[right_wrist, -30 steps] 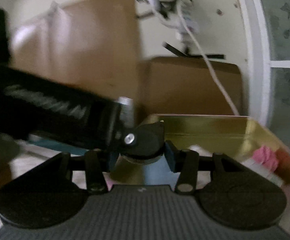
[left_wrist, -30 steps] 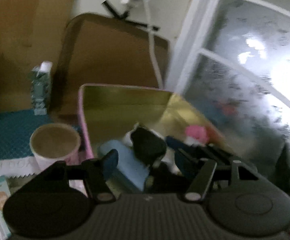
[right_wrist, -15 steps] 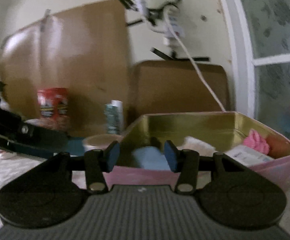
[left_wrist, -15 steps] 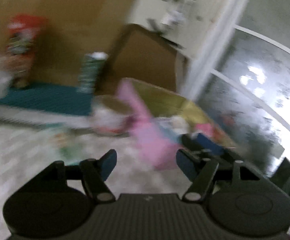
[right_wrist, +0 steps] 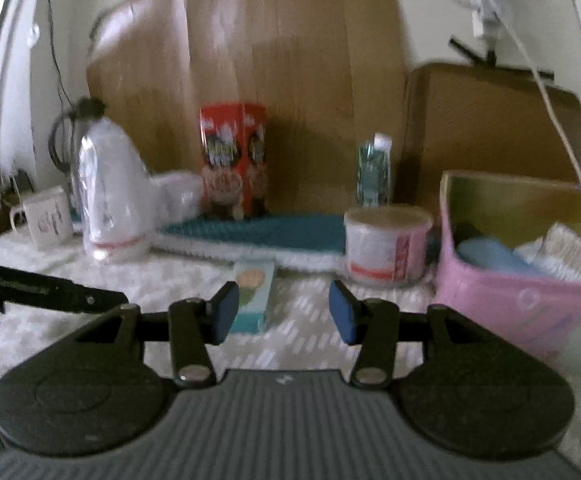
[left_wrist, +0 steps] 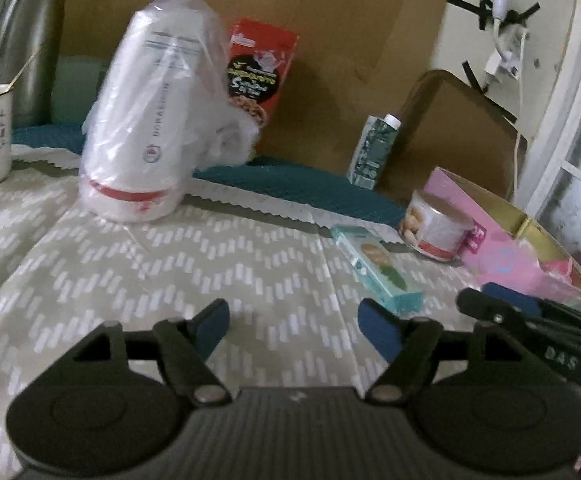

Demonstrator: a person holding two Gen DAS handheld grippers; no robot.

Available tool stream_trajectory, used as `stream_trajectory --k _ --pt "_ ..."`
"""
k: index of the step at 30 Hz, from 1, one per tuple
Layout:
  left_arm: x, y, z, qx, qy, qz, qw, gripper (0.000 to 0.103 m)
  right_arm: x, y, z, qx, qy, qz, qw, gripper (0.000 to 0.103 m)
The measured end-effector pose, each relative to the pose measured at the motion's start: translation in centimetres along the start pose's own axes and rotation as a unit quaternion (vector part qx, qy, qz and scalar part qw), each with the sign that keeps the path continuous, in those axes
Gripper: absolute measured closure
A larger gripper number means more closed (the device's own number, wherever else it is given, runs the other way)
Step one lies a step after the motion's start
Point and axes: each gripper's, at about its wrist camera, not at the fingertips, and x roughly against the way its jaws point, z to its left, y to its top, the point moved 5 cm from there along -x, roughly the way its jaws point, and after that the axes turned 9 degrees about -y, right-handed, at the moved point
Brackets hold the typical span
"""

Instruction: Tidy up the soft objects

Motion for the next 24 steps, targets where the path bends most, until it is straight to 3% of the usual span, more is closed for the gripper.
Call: stream_trajectory --k 5,14,24 --pt "0.1 -0.2 0.3 0.008 -0.026 0.000 0.9996 0.030 -1.3 -0.4 -0.2 -0.029 -0.002 0.041 0.999 0.050" --pt "0.7 -0.3 1.6 0.056 -0.061 -0.013 0.9965 0.027 -2.0 -0.8 -0.2 -0.033 -0.007 0.065 0.997 0.050" --pt "0.7 -0.3 1.8 0.059 -0.061 -0.014 0.9963 0.026 -2.1 -0.8 -0.3 -0.034 -0.006 0.068 0.997 0.050"
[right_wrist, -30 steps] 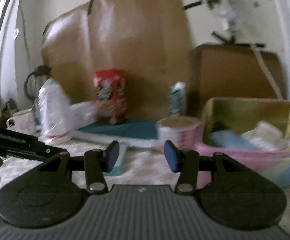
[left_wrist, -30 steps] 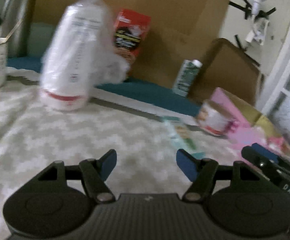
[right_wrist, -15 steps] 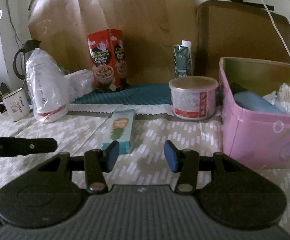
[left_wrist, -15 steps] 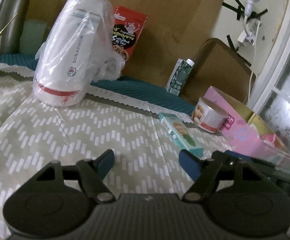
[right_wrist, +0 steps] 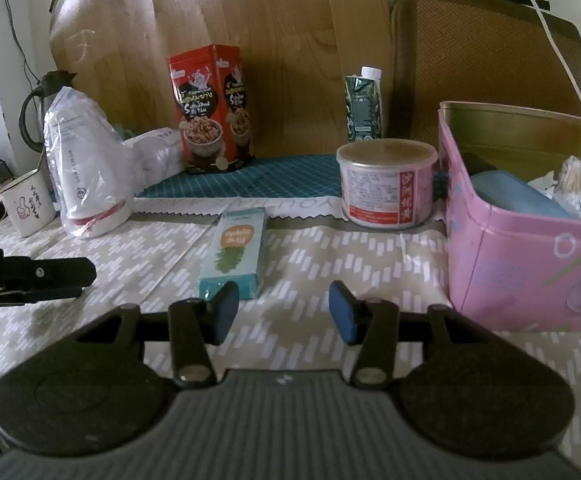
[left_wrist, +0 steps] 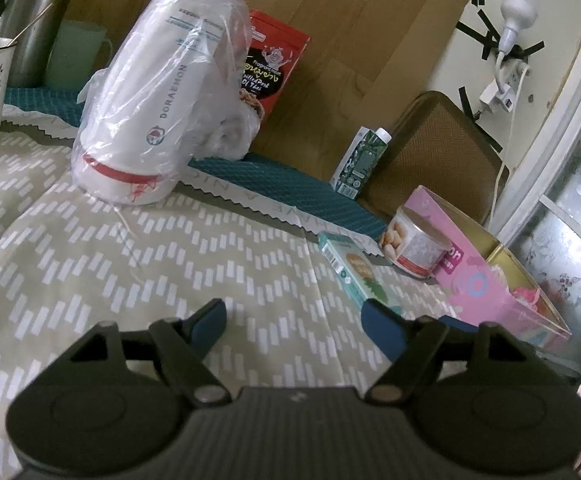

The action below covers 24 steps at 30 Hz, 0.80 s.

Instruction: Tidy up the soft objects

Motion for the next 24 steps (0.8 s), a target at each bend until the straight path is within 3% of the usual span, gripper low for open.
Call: stream_trajectory --k 8,12,24 --pt "-0.04 -0.04 -0.11 -0.003 0.002 0.001 1.0000 0.025 0.07 0.01 -0.18 -0.007 0.004 -0.003 1.000 0.050" --pt "0.04 0.00 -0.11 -0.003 0.006 -0.003 1.0000 0.013 0.14 0.03 -0.15 -0.008 0.004 -0.003 1.000 0.049" --pt "0.09 0.05 0.06 0.002 0.003 -0.004 1.0000 0.013 0.28 0.06 -0.11 -0.008 0.004 -0.005 1.000 0.046"
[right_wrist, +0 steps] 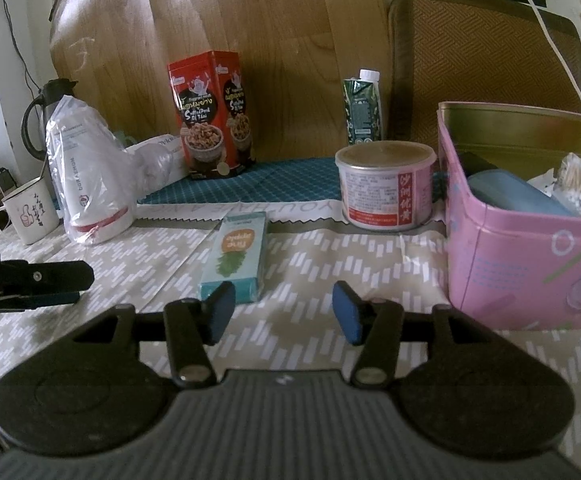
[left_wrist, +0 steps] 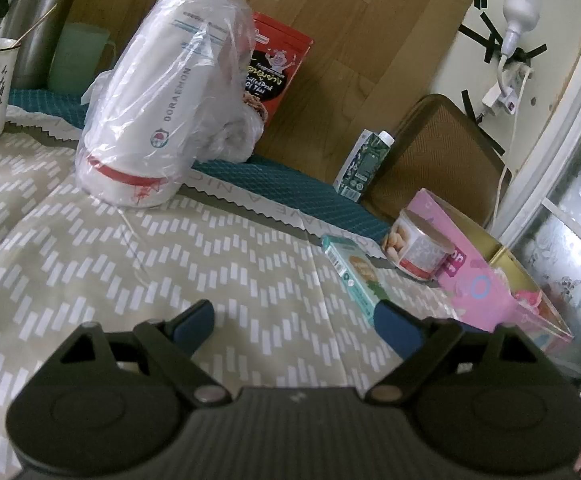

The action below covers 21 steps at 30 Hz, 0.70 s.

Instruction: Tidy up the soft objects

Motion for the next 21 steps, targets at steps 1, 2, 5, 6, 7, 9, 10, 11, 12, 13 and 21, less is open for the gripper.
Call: stream_trajectory --k 1,2,5,6,7,9,10,11,12,13,21 --pt "0.02 0.02 0.01 0.001 0.000 0.000 1.0000 0.013 0.00 0.00 -0.01 0.000 0.000 0.000 1.000 0.046" --pt "0.05 0.03 0.02 0.001 0.000 -0.001 1.0000 0.012 -0.01 -0.01 0.01 0.000 0.000 -0.001 1.000 0.046" --pt "0.09 0.05 0.05 0.001 0.001 -0.002 1.0000 0.009 -0.03 0.00 -0.02 0.000 0.001 -0.001 1.000 0.046" --pt "0.10 0.07 0.07 0.001 0.002 -0.002 1.0000 0.008 -0.03 0.00 -0.03 0.000 0.001 -0.001 1.000 0.046" --pt "0.13 0.07 0.10 0.002 0.002 -0.002 1.0000 0.008 -0.03 0.00 -0.03 0.001 0.001 -0.001 1.000 0.046" --pt "0.14 0.07 0.14 0.003 0.002 -0.002 1.0000 0.008 -0.03 0.01 -0.06 0.001 0.001 -0.001 1.000 0.046" --pt "0.13 0.08 0.15 0.002 0.002 -0.002 1.0000 0.008 -0.02 0.01 -0.06 0.000 0.001 -0.001 1.000 0.046" --pt "0.12 0.08 0.16 0.002 0.003 -0.002 1.0000 0.008 -0.01 0.01 -0.06 0.000 0.002 -0.001 1.000 0.046" --pt "0.12 0.08 0.16 0.001 0.003 -0.001 1.0000 0.008 -0.01 0.01 -0.06 0.000 0.001 -0.001 1.000 0.046" --pt "0.12 0.08 0.17 0.001 0.004 -0.001 1.0000 0.008 0.02 0.02 -0.04 0.000 0.002 -0.001 1.000 0.046" --pt "0.01 0.13 0.20 -0.001 0.006 -0.001 1.0000 0.008 0.03 -0.02 0.01 0.000 0.000 0.000 1.000 0.046"
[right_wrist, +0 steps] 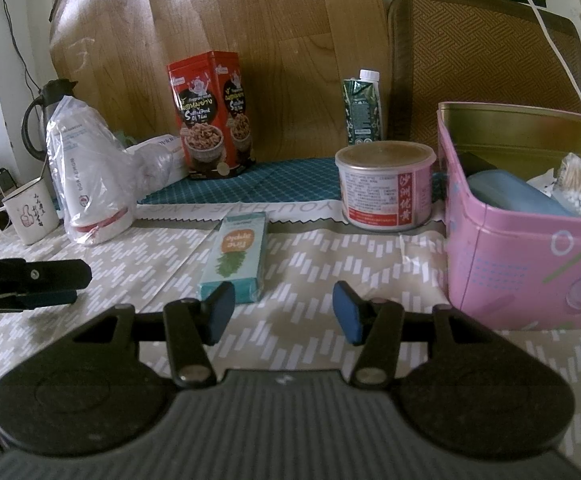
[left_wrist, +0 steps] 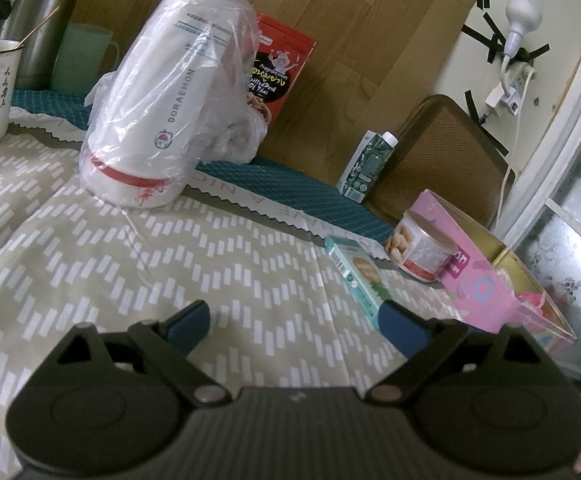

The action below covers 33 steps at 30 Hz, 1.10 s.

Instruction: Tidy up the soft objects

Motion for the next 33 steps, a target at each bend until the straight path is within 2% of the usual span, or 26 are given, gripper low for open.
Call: stream_trajectory --k 7,15,21,25,28,31,32,33 --pt "0.1 0.2 0.4 0.008 0.003 -0.007 0.9999 0.008 0.2 0.2 0.4 0.012 0.002 -0.009 1.000 0.044" --pt "0.6 0.3 1.1 0.026 0.007 -0.021 0.9994 0.008 -0.2 1.0 3.4 0.069 0.030 -0.025 0.997 0.027" --pt "0.5 0.3 1.1 0.021 0.011 -0.018 0.9996 0.008 -2.2 1.7 5.7 0.114 0.030 -0.014 0.993 0.026" --pt "0.4 0.3 0.9 0.014 0.014 -0.015 0.9997 0.007 -3.8 1.9 5.3 0.110 0.016 0.003 0.994 0.026" --pt "0.1 0.3 0.5 0.002 0.020 -0.009 0.9998 0.006 -4.8 1.9 4.5 0.078 0.026 0.039 0.996 0.031" --pt "-0.1 0.3 0.3 -0.005 0.022 -0.006 0.9997 0.006 -4.8 1.7 4.2 0.070 0.028 0.038 0.996 0.047" --pt "-0.1 0.3 0.3 -0.004 0.021 -0.006 0.9998 0.005 -4.8 1.6 4.5 0.076 0.028 0.036 0.996 0.055" --pt "-0.1 0.3 0.3 -0.003 0.020 -0.006 0.9998 0.005 -4.7 1.5 4.7 0.082 0.026 0.034 0.996 0.057"
